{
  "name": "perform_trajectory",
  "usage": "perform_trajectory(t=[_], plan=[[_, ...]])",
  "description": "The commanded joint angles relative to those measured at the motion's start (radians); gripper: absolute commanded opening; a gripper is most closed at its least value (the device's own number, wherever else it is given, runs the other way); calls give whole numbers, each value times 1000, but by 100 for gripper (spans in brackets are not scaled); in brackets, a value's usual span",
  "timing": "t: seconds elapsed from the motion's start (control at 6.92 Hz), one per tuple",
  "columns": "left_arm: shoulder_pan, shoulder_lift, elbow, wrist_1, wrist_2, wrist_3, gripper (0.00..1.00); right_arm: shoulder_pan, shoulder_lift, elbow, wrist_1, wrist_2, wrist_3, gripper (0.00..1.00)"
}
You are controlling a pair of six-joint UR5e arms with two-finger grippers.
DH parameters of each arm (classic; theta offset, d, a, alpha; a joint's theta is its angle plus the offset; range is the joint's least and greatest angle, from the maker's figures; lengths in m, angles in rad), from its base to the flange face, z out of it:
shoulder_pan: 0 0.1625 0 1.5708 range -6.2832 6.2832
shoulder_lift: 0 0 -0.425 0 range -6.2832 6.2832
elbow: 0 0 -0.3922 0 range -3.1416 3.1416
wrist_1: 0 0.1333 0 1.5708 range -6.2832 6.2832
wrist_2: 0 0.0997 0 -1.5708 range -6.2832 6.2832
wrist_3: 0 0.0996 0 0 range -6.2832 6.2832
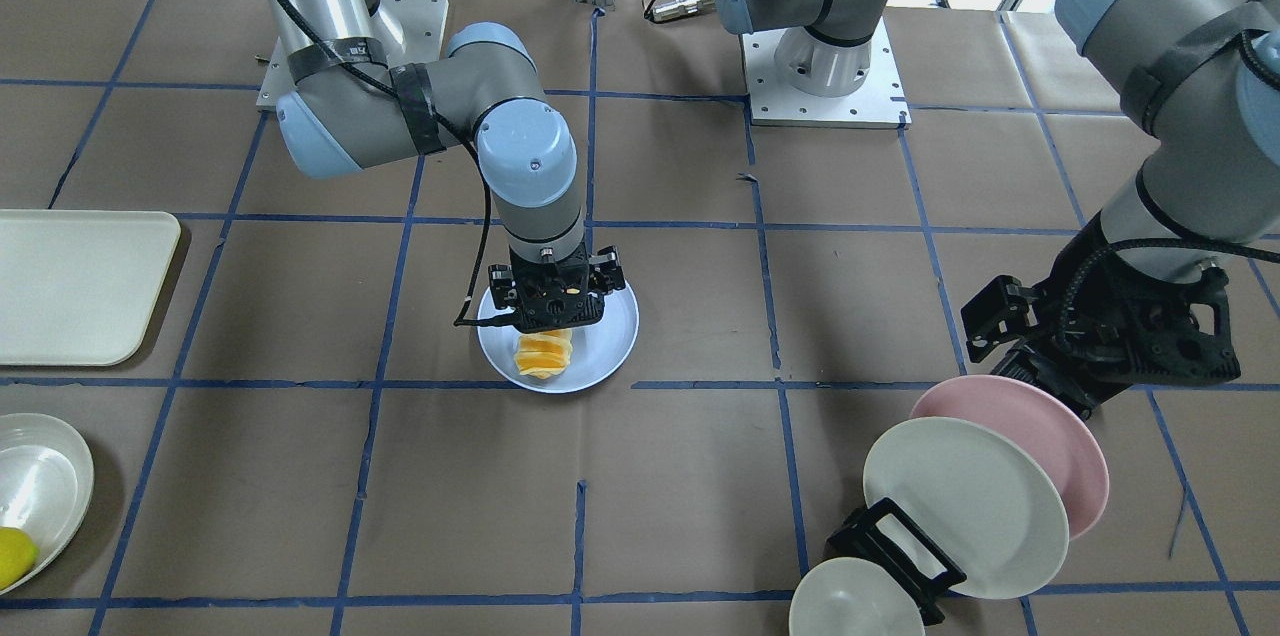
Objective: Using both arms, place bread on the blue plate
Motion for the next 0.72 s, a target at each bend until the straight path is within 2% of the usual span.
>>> perform_trajectory(t=[0.0, 0.14, 0.58], plan=[[-5, 1, -4, 1, 36, 0, 100, -34, -39, -62, 21, -2, -3, 100], [2, -1, 12, 0, 27, 1, 100, -64, -68, -97, 33, -14, -25, 100], [-10, -5, 5, -7, 23, 0, 100, -201, -108, -113, 30, 0, -165, 100]])
